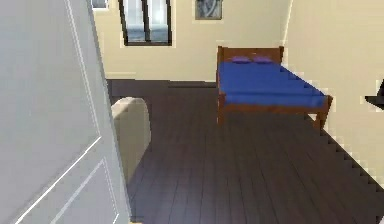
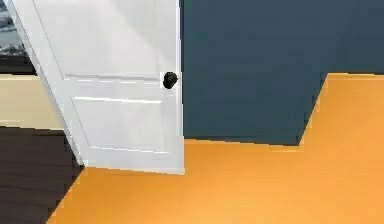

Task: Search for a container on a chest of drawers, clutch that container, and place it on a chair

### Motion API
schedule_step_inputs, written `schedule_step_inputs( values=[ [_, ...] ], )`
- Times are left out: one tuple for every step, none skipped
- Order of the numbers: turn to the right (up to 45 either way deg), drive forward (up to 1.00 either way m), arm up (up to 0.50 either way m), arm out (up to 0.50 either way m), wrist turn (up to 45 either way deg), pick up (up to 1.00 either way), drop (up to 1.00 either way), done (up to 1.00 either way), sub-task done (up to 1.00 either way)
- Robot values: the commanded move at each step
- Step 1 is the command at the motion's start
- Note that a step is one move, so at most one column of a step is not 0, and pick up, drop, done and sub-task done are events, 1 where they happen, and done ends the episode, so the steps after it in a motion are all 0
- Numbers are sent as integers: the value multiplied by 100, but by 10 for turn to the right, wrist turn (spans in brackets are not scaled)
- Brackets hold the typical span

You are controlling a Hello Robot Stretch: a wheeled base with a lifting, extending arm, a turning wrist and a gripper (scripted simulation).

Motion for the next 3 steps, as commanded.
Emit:
schedule_step_inputs(
  values=[
    [0,40,0,0,0,0,0,0,0],
    [0,100,0,0,0,0,0,0,0],
    [0,100,0,0,0,0,0,0,0]
  ],
)
